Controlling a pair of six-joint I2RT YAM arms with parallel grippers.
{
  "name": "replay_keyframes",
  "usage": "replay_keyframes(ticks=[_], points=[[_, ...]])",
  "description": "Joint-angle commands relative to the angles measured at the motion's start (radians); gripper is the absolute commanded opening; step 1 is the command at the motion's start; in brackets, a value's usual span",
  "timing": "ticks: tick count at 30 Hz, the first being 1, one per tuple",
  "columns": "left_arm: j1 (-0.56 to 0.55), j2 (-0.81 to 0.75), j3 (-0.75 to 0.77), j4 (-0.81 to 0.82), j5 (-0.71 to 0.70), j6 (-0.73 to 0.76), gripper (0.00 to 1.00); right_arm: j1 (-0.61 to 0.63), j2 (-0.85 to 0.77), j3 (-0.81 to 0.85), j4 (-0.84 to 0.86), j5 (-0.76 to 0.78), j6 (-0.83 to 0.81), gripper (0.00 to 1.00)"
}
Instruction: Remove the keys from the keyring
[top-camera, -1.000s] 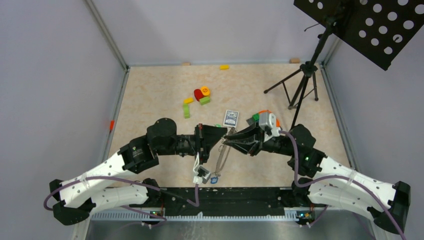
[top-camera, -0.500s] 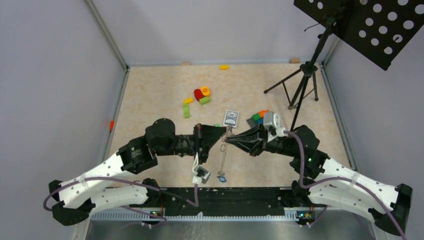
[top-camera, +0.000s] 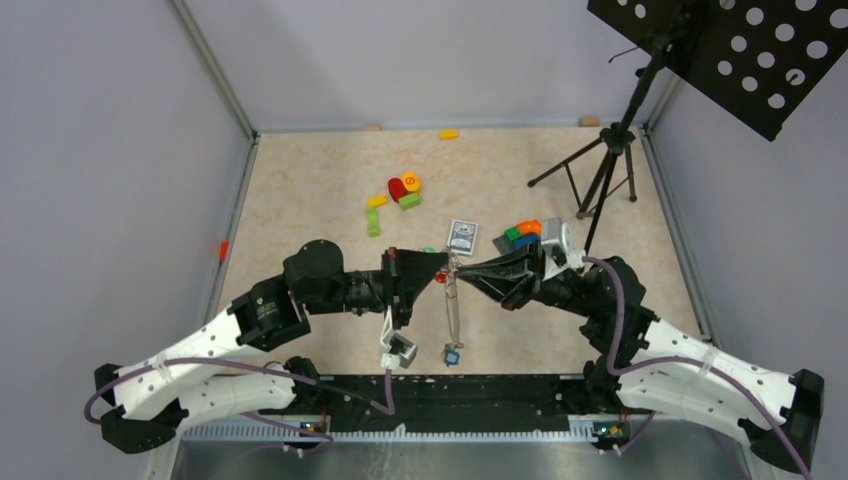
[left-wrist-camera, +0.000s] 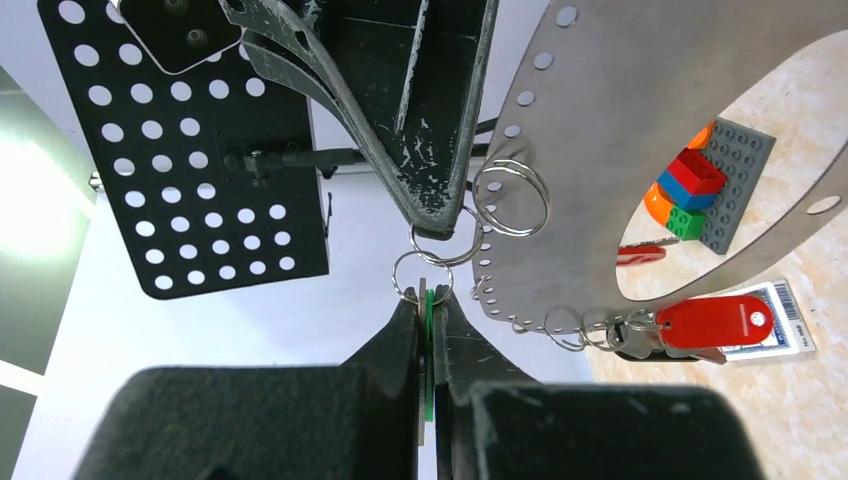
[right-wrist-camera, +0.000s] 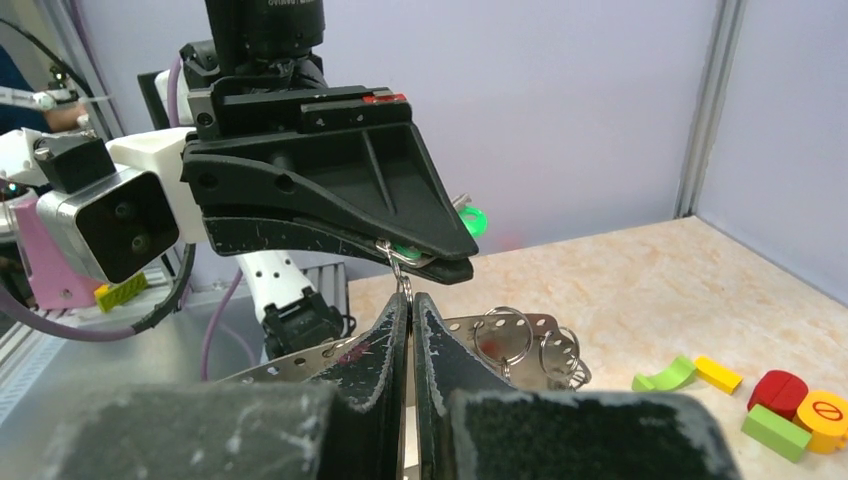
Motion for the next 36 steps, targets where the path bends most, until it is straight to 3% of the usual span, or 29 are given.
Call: replay_keyframes(ticks=[1, 9, 18, 21, 26, 36], points=[[0.002, -0.015, -0.009, 0.061, 0.01, -0.024, 0.0, 0.003, -0.005, -0.012, 0.166, 0.056, 0.068, 0.0], [0.001, -0.011, -0.023, 0.077, 0.022, -0.031, 0.0, 0.003, 0.009, -0.041, 0.243, 0.124, 0.107, 0.0], [0.002, -0.02, -0.005, 0.071, -0.024, -0.011, 0.0, 0.002, -0.083, -0.076, 0.022, 0.304, 0.027, 0.0], [0.002, -0.021, -0.004, 0.071, -0.028, -0.01, 0.0, 0.002, -0.126, -0.105, 0.009, 0.34, 0.046, 0.12], [0.001, -0.015, -0.002, 0.071, -0.017, -0.011, 0.0, 0.002, -0.16, -0.104, -0.038, 0.294, 0.006, 0.21], [0.001, -0.001, 0.026, 0.04, 0.05, -0.026, 0.0, 0.002, -0.068, -0.008, -0.091, 0.033, -0.153, 0.23]])
